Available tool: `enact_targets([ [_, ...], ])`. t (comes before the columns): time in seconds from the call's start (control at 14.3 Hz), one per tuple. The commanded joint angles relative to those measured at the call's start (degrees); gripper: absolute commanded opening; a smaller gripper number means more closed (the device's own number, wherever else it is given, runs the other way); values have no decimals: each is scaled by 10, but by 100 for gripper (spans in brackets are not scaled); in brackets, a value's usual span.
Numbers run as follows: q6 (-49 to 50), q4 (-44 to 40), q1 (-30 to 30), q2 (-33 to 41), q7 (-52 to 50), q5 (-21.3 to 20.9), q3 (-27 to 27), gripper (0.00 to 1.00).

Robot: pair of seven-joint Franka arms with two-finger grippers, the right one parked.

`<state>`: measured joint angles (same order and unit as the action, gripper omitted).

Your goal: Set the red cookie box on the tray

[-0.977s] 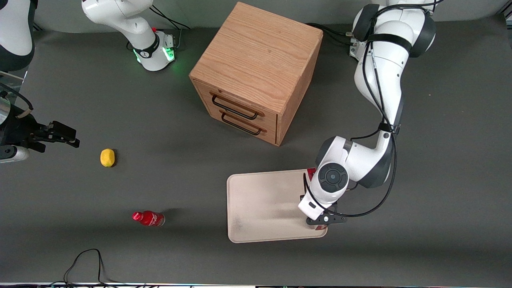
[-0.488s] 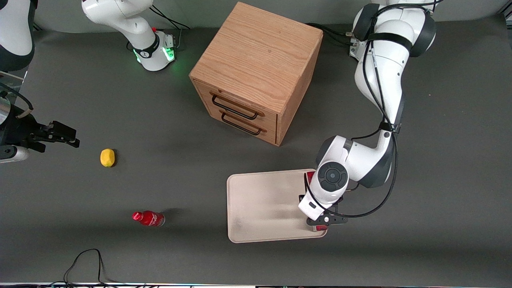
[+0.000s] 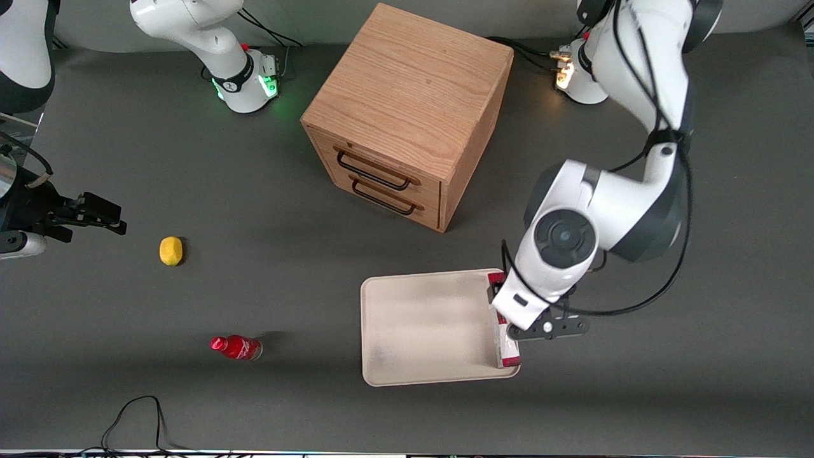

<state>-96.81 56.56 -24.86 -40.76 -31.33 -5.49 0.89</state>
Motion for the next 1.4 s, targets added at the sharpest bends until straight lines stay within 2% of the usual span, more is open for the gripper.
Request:
enact_targets([
  [0.0,46,19,-2,64,-15,0,1,100],
  [0.21,84,15,4,101,-7,-1,-3,100],
  [0.42,90,28,58,134,6,-3,2,100],
  [0.7,59,136,139,211,121,5,4,100],
  [0.84,9,204,179,256,171,29,6,100],
  [0.98,-39,272,212,303,211,31,6,100],
  [1.19,-52,300,255,335,296,47,6,100],
  [1.33,-63,317,264,356,302,48,5,100],
])
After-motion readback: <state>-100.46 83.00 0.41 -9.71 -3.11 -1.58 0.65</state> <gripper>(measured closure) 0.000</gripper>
